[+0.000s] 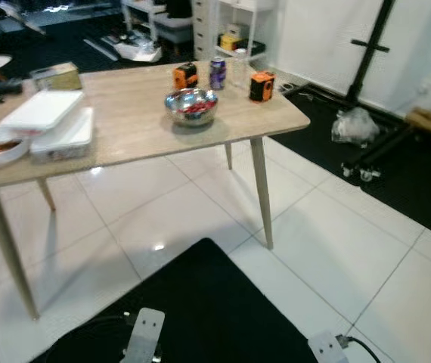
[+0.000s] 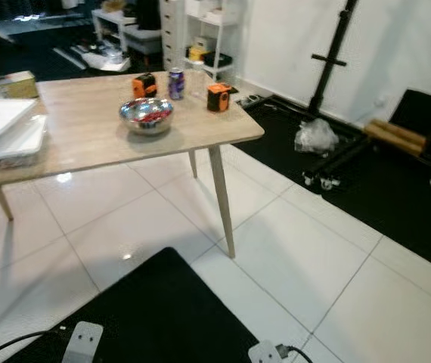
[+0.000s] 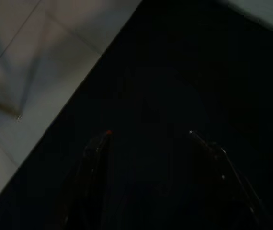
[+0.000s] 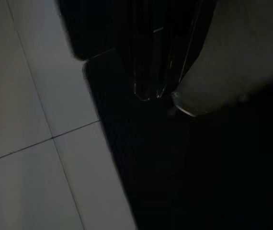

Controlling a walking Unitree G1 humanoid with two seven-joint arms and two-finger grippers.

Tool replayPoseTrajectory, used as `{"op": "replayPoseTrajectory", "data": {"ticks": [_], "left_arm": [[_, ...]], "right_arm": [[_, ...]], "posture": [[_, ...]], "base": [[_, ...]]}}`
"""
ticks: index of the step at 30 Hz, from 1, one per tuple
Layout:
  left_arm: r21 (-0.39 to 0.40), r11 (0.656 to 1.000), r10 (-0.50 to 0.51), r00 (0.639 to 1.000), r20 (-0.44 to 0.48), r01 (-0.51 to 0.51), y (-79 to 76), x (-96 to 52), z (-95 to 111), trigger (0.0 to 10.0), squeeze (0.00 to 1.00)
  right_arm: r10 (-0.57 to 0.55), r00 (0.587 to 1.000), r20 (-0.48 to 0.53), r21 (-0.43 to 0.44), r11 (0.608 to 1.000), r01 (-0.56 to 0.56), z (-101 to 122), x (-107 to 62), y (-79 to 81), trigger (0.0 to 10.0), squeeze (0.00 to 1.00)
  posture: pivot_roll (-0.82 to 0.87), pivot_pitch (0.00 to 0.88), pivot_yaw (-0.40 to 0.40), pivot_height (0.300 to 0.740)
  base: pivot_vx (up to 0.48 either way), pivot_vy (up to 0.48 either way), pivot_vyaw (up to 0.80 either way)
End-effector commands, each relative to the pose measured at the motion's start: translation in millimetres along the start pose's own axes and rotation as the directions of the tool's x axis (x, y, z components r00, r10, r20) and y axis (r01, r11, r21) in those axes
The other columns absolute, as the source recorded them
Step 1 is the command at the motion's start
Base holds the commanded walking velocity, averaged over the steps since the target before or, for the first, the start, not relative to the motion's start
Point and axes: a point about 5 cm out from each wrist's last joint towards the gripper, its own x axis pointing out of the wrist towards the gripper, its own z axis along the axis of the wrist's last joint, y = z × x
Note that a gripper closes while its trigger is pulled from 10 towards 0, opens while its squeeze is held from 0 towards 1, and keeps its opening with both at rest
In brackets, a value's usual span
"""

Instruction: Restocking fridge

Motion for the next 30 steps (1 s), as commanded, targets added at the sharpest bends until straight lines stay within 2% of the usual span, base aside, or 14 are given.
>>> {"op": "replayPoseTrajectory", "data": {"ticks": [1, 21, 30], "left_arm": [[0.011, 1.0, 0.003, 0.999, -0.044, -0.002, 2.8, -4.4, -13.2, 10.0, 0.0], [0.015, 1.0, 0.004, 0.999, -0.045, -0.003, 2.7, -4.4, -13.2, 10.0, 0.0], [0.012, 1.0, 0.016, 0.999, -0.051, -0.015, 3.6, -4.4, -13.8, 10.0, 0.0]], "right_arm": [[-0.007, 1.0, 0.019, 0.005, 1.0, 0.007, 6.8, 2.4, -0.6, 10.0, 0.0], [-0.005, 1.0, 0.02, -0.004, 1.0, 0.005, 8.4, 3.1, -1.5, 10.0, 0.0], [-0.006, 1.0, 0.017, -0.004, 1.0, 0.006, 7.7, 3.0, -1.5, 10.0, 0.0]], "posture": [[-0.05, 0.059, -0.008, 0.74], [-0.05, 0.053, -0.011, 0.74], [-0.05, 0.057, -0.01, 0.74]], "base": [[0.42, 0.0, 0.0], [0.408, 0.0, 0.0], [0.272, 0.0, 0.0]]}}
